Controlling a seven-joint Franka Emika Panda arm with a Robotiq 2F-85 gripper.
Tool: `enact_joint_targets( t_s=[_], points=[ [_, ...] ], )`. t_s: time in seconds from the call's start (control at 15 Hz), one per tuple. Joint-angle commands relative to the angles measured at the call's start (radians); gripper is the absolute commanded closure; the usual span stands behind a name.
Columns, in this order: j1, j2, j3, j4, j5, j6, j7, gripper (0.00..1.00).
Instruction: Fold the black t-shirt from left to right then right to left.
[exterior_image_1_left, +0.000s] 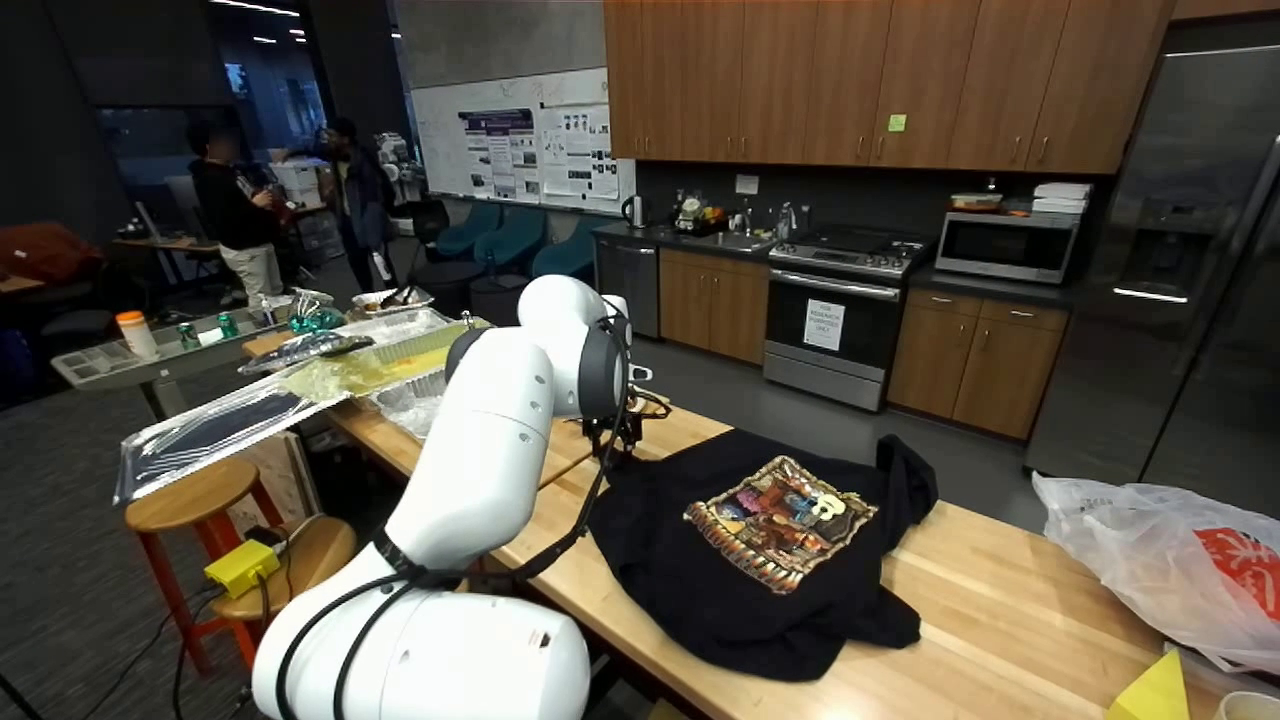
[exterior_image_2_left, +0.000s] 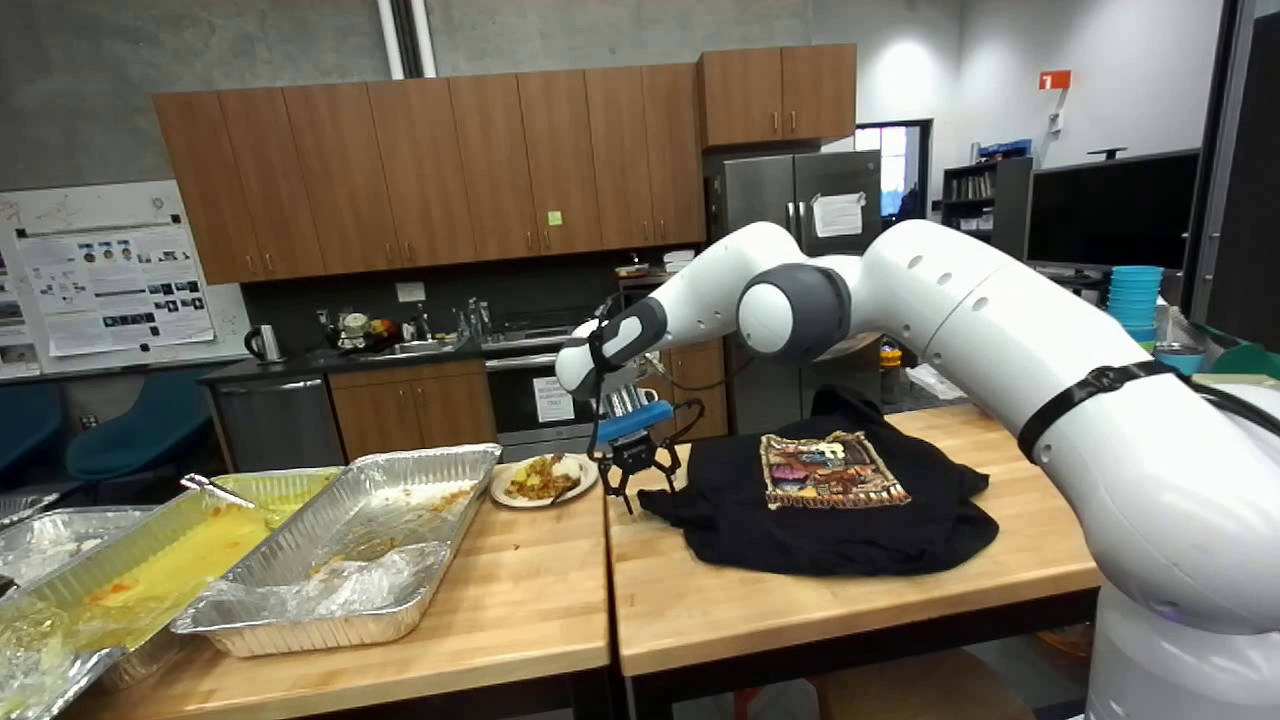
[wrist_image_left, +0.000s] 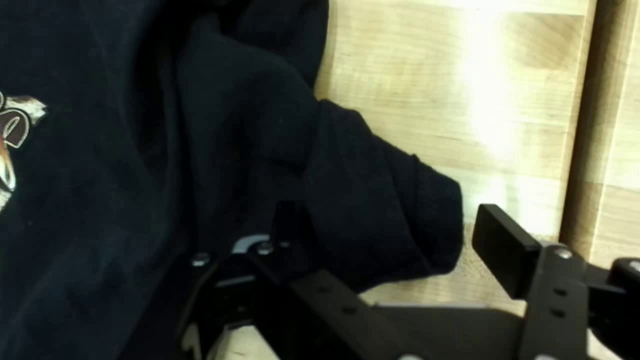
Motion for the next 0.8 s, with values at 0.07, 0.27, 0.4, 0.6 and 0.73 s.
enact_joint_targets(
  t_s=[0.07,0.27,0.4,0.6,0.73],
  points=[
    [0.006,0.015,-0.014,0.048,-0.003,-0.021,0.033,0.49],
    [0.0,-0.001,-0.011,0.041,0.005,-0.014,0.045,0.73],
    [-0.006,-0.021,-0.003,0.028,0.018,-0.008,0.04,0.88],
    [-0.019,-0.056,0.017,0.011,0.048,-0.008,0.012,1.0],
    [-0.031,-0.08,0.041,0.003,0.081,-0.008,-0.034,0.99]
  ],
)
